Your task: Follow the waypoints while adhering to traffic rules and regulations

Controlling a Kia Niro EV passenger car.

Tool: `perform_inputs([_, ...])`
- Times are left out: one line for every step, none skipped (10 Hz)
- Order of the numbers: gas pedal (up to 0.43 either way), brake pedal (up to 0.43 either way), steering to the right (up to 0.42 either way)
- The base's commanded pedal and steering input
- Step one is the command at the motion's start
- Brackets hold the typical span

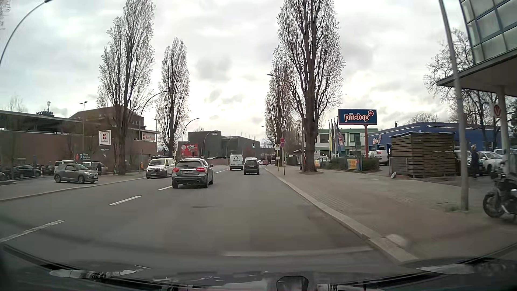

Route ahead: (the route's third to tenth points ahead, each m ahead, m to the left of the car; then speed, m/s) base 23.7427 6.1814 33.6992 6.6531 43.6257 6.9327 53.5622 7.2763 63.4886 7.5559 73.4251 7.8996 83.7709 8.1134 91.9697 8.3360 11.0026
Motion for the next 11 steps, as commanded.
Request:
perform_inputs([0.098,0.012,-0.015])
perform_inputs([0.098,0.012,-0.015])
perform_inputs([0.098,0.012,-0.015])
perform_inputs([0.098,0.012,-0.015])
perform_inputs([0.098,0.012,-0.015])
perform_inputs([0.098,0.012,-0.015])
perform_inputs([0.098,0.012,-0.014])
perform_inputs([0.11,0.012,-0.013])
perform_inputs([0.11,0.018,-0.014])
perform_inputs([0.11,0.012,-0.014])
perform_inputs([0.11,0.012,-0.014])
